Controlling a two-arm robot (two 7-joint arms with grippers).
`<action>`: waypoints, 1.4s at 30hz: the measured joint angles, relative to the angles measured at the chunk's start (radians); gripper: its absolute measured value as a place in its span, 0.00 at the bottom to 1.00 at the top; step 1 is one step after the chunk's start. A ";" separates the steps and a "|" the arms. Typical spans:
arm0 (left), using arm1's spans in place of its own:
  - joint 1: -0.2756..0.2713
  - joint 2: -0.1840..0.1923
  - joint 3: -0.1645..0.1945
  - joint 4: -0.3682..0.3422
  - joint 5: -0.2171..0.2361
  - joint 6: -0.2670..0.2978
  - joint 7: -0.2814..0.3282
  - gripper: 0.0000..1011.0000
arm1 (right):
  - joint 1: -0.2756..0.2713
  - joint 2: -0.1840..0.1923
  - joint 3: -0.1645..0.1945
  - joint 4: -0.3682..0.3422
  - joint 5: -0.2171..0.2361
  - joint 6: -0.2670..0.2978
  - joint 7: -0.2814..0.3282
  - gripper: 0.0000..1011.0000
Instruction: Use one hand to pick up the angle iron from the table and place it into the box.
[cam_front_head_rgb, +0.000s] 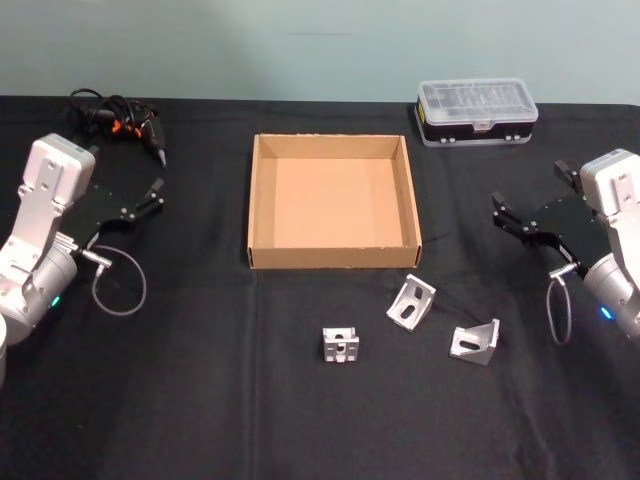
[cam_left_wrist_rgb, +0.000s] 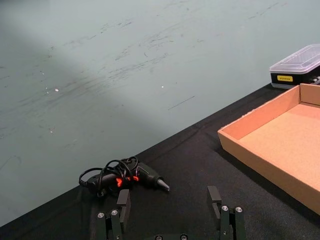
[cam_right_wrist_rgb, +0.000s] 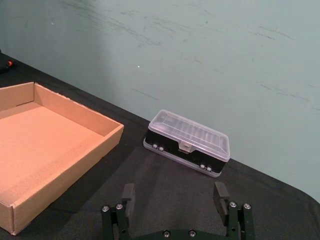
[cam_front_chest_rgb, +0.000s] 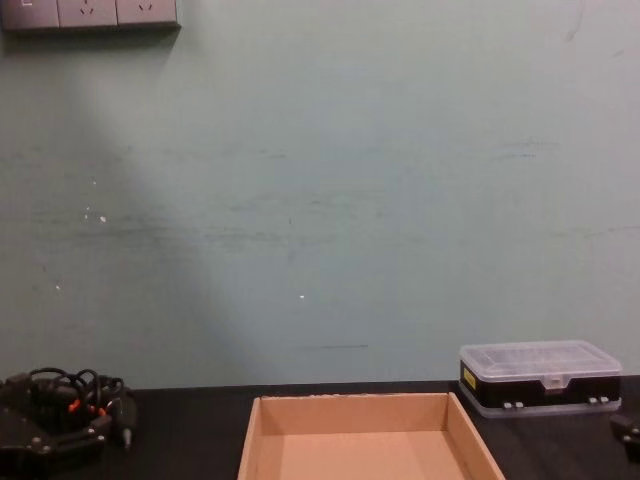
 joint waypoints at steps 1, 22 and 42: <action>0.000 0.000 0.000 0.000 0.000 0.000 0.000 0.99 | 0.000 0.000 0.000 0.000 0.000 0.000 0.000 0.99; 0.000 0.000 0.000 0.000 0.000 0.000 0.000 0.99 | 0.000 0.000 0.000 0.000 0.000 0.000 0.000 0.99; 0.000 0.000 0.000 0.000 0.000 0.000 0.000 0.99 | -0.044 0.008 0.045 -0.069 0.048 0.008 0.042 0.99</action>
